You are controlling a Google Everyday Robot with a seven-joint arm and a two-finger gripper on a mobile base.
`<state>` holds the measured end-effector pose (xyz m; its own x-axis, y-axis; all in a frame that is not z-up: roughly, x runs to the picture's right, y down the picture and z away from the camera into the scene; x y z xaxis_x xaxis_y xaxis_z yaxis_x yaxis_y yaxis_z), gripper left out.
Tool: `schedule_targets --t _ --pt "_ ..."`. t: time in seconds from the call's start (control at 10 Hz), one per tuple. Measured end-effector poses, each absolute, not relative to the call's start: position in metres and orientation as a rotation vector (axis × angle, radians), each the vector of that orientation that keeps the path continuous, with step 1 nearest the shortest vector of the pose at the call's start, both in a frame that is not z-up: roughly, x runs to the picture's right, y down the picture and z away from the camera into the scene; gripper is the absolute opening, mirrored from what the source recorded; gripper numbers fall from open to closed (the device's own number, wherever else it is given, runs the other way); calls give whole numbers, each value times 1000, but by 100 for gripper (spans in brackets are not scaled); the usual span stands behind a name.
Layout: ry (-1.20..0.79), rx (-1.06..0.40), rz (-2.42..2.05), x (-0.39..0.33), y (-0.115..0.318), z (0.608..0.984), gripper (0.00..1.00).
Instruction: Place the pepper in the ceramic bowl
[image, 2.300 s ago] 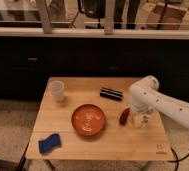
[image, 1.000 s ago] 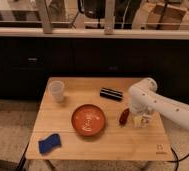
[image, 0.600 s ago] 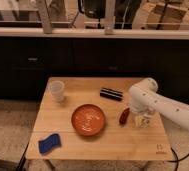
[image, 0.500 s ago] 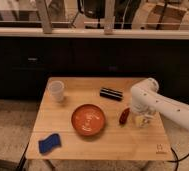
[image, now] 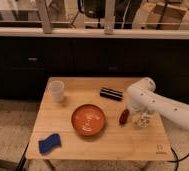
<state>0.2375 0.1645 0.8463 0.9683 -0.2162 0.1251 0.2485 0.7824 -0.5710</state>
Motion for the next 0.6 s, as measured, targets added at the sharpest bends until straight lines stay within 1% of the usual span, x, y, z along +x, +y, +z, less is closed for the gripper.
schedule_targets --t 0.1,0.2,0.5,0.6 --pt "-53 -625 -259 242 165 846 79" --pt "-54 -624 -266 242 165 844 73" --pt "-62 -617 -277 218 161 838 47" --pt "-62 -615 -279 219 163 840 46"
